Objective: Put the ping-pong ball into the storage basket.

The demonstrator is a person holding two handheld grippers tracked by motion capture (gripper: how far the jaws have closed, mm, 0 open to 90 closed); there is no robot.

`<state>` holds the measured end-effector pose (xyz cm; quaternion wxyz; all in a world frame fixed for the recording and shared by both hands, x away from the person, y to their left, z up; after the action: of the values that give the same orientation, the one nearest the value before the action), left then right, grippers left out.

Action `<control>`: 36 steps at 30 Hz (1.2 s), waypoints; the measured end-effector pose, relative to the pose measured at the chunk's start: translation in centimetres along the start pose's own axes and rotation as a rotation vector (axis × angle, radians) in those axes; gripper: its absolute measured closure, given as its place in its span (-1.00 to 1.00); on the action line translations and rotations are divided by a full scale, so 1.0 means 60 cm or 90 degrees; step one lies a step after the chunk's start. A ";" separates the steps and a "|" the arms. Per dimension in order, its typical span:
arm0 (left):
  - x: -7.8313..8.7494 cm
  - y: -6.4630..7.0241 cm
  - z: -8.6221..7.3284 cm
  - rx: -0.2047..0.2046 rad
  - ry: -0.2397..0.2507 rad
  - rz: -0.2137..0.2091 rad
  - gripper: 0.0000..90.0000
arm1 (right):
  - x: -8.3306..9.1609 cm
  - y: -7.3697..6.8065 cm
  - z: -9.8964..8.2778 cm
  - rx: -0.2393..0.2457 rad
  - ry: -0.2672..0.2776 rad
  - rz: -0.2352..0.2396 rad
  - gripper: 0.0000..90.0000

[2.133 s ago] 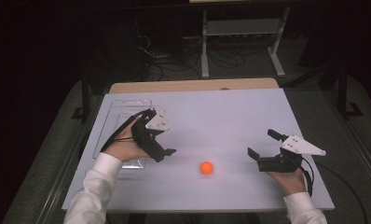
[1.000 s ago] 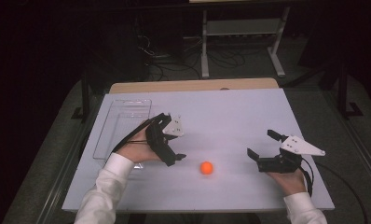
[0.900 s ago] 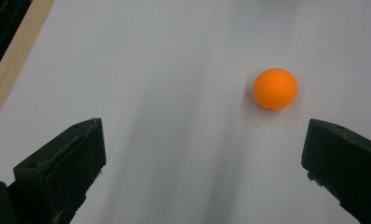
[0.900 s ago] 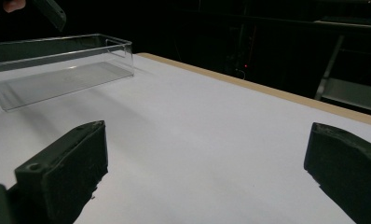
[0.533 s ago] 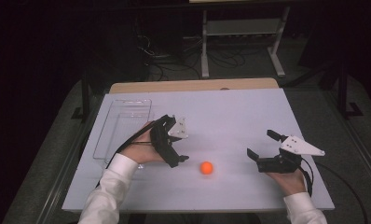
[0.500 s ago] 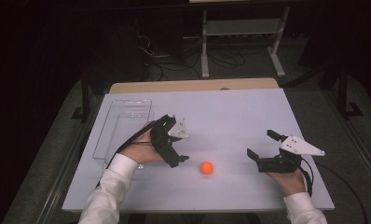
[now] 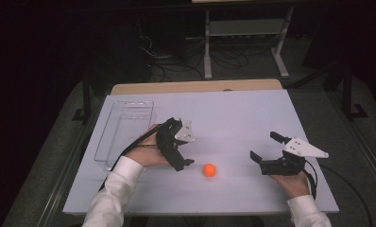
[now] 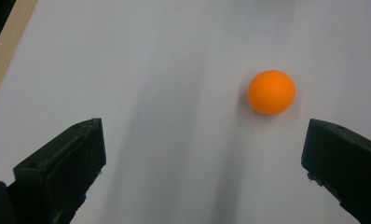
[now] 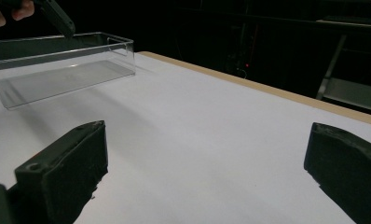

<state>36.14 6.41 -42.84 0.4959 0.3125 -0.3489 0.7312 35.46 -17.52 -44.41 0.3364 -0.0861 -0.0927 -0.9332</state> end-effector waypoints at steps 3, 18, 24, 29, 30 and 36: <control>-0.005 0.002 0.002 -0.004 -0.003 -0.003 -1.00 | 0.000 0.000 0.000 0.000 0.000 0.000 -1.00; -0.029 0.014 0.009 -0.005 -0.003 -0.021 -1.00 | 0.000 0.000 0.000 0.001 0.000 0.001 -1.00; -0.037 0.018 0.011 -0.007 -0.004 -0.028 -1.00 | 0.000 0.000 0.000 0.001 0.000 0.002 -1.00; -0.044 0.023 0.014 -0.011 -0.007 -0.035 -1.00 | 0.000 -0.001 0.000 0.001 -0.001 0.002 -1.00; -0.046 0.024 0.014 -0.013 -0.010 -0.036 -1.00 | 0.000 -0.001 0.000 0.001 -0.001 0.002 -1.00; -0.054 0.028 0.015 -0.016 -0.015 -0.042 -1.00 | 0.000 0.000 0.000 0.001 0.000 0.003 -1.00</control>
<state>35.66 3.57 -45.27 0.5196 0.3263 -0.3534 0.7062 35.44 -17.50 -44.43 0.3386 -0.0861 -0.0934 -0.9323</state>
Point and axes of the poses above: each handheld gripper's, and its own axes: x roughly backward along the jaws, z roughly out of its top, y roughly to its right, the point moved 10 cm from there along -x, roughly forward along the jaws, and after that the axes turned 6 degrees about x, right-handed, at the moved point
